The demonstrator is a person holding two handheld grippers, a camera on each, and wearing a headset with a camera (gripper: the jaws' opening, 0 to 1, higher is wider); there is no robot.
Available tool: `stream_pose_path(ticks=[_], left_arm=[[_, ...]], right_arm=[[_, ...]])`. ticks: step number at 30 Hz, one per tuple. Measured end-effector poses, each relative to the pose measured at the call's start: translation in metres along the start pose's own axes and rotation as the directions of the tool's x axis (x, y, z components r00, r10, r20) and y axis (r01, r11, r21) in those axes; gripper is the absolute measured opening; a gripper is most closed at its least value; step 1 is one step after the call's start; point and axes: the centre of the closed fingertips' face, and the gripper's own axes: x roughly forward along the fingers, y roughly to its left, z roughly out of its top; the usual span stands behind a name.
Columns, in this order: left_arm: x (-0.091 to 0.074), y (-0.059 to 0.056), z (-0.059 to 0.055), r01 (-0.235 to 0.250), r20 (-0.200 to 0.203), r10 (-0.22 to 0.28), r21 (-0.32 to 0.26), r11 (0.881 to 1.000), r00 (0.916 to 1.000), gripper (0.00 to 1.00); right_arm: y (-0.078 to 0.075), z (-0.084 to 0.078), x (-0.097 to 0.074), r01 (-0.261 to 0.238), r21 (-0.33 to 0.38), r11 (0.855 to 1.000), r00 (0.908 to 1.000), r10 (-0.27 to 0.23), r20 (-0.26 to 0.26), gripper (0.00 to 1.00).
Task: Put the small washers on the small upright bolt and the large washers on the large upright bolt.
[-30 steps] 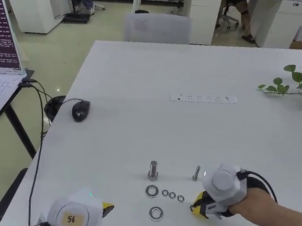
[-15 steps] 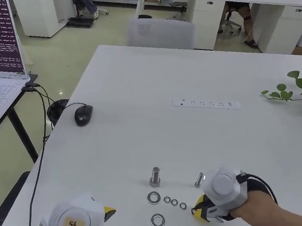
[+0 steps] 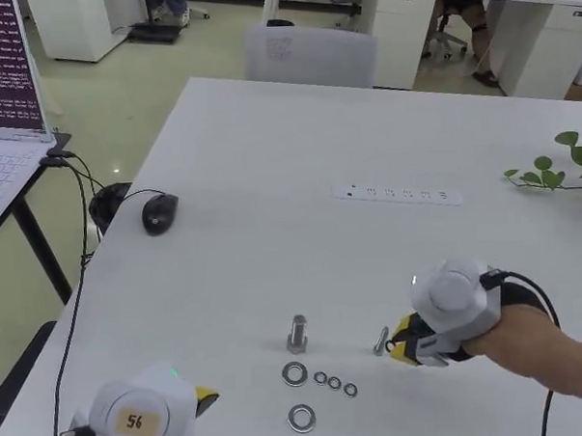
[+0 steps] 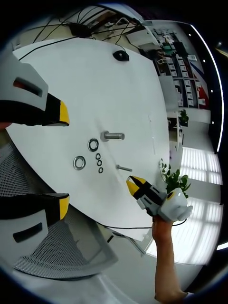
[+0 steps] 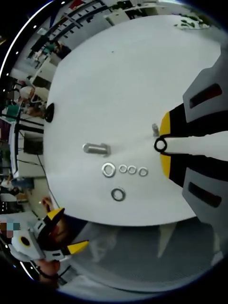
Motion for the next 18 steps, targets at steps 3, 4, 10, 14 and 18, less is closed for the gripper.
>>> stream_pose_path(ticks=[3,4,10,14,18], left_arm=[[0.002,-0.001,0.002,0.004,-0.001,-0.004,0.01,1.0,1.0,0.57],[0.002,-0.001,0.003,0.004,0.0,-0.004,0.012,1.0,1.0,0.57],[0.003,-0.003,0.003,0.008,-0.001,-0.008,0.014,1.0,1.0,0.57],[0.002,-0.003,0.001,0.009,-0.007,-0.009,0.012,1.0,0.9999,0.57],[0.001,-0.002,0.0,0.006,-0.006,-0.006,0.008,1.0,1.0,0.57]], right_arm=[[-0.012,0.004,-0.001,0.008,0.004,1.0,1.0,-0.007,-0.002,0.12],[-0.013,0.004,-0.001,0.007,0.005,1.0,1.0,-0.007,-0.004,0.12],[-0.02,0.005,0.003,-0.005,0.002,1.0,0.9994,0.006,-0.035,0.12],[-0.019,0.002,0.007,-0.023,-0.009,1.0,0.9983,0.022,-0.055,0.12],[-0.019,0.0,0.009,-0.03,-0.014,0.999,0.9971,0.029,-0.07,0.12]])
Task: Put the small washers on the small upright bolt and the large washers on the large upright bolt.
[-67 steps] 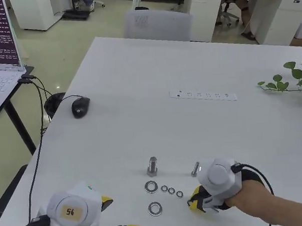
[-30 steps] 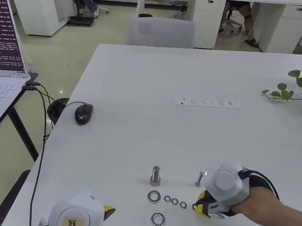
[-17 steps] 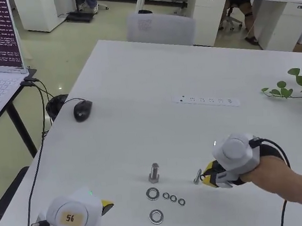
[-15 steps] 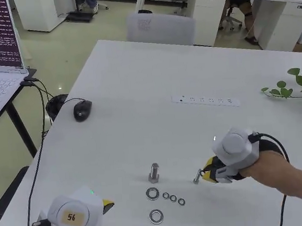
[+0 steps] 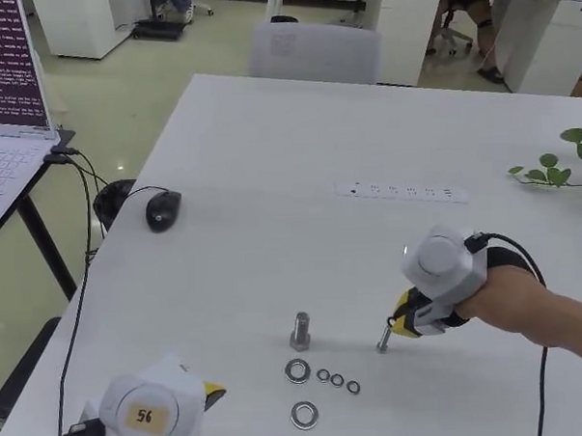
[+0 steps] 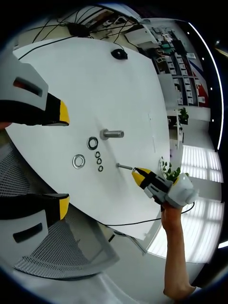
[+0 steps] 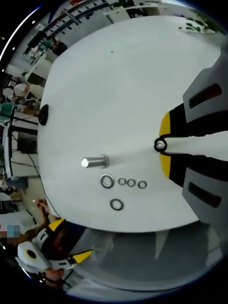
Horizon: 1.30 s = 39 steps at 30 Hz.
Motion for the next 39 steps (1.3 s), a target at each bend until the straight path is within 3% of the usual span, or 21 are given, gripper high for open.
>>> stream_pose_path(ticks=[27,39], left_arm=[[-0.003,0.002,-0.003,-0.008,0.0,0.008,-0.013,1.0,1.0,0.57],[-0.003,0.003,-0.004,-0.01,-0.004,0.01,-0.012,1.0,0.9999,0.57]], right_arm=[[0.002,-0.005,0.013,-0.031,0.008,0.999,0.9989,0.031,-0.034,0.13],[0.002,-0.012,0.027,-0.035,0.025,0.999,0.9983,0.037,-0.045,0.13]])
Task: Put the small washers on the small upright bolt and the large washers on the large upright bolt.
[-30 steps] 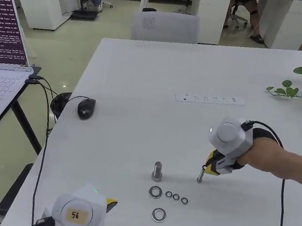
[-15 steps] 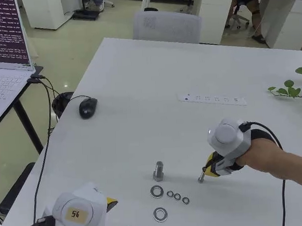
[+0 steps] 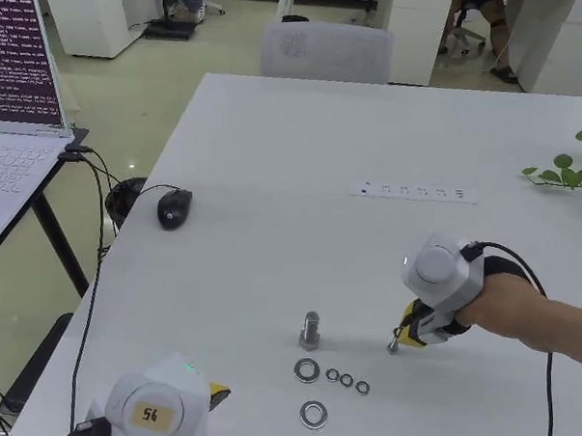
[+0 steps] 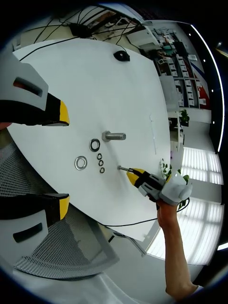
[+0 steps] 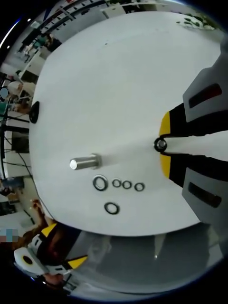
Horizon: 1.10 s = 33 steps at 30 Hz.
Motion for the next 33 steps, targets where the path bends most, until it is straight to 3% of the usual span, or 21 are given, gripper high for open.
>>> stream_pose_path(ticks=[21,33], left_arm=[[0.001,-0.001,0.0,0.006,-0.007,-0.006,0.006,1.0,1.0,0.57],[0.002,-0.003,0.0,0.012,-0.009,-0.012,0.011,1.0,0.9999,0.57]], right_arm=[[0.0,-0.011,0.025,0.005,0.065,0.998,1.0,-0.005,0.002,0.15],[0.001,-0.015,0.016,0.026,0.108,0.994,0.9989,-0.03,0.037,0.25]])
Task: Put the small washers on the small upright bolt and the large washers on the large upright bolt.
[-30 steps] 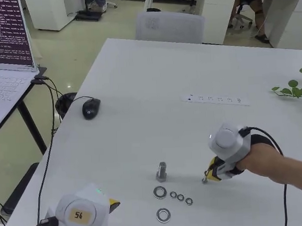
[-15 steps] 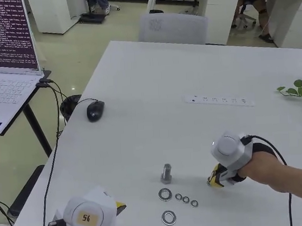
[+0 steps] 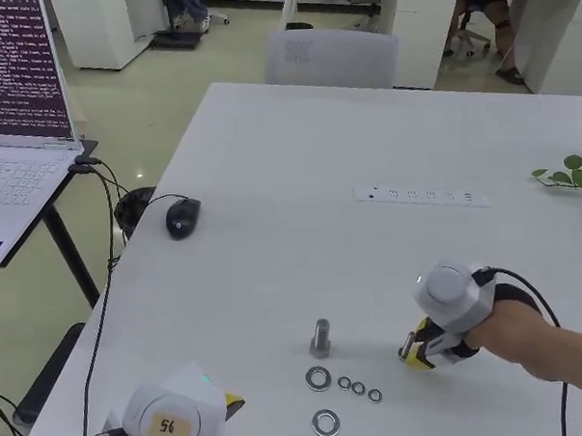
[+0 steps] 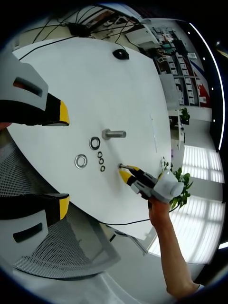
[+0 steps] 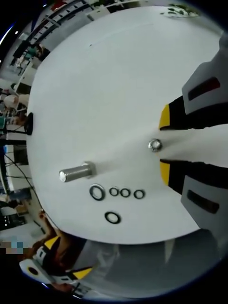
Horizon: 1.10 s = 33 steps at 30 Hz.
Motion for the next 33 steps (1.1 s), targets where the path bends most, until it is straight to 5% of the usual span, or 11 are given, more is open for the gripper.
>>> stream_pose_path(ticks=[8,16,25,33], left_arm=[[0.001,-0.002,0.002,0.006,0.0,-0.006,0.012,1.0,1.0,0.57],[0.002,-0.004,0.002,0.012,0.001,-0.012,0.016,1.0,0.9999,0.57],[0.003,-0.006,0.002,0.013,0.002,-0.013,0.018,1.0,0.9999,0.56],[0.001,-0.005,0.0,0.007,0.0,-0.007,0.015,1.0,1.0,0.56]], right_arm=[[-0.001,0.002,-0.019,0.039,0.035,0.999,0.9975,-0.041,0.057,0.26],[0.011,-0.011,-0.027,0.052,0.088,0.995,0.9951,-0.059,0.079,0.25],[0.044,-0.025,-0.012,0.0,0.112,0.994,0.9976,-0.007,0.068,0.23],[0.073,-0.009,0.01,-0.06,0.078,0.995,0.9956,0.054,0.076,0.21]])
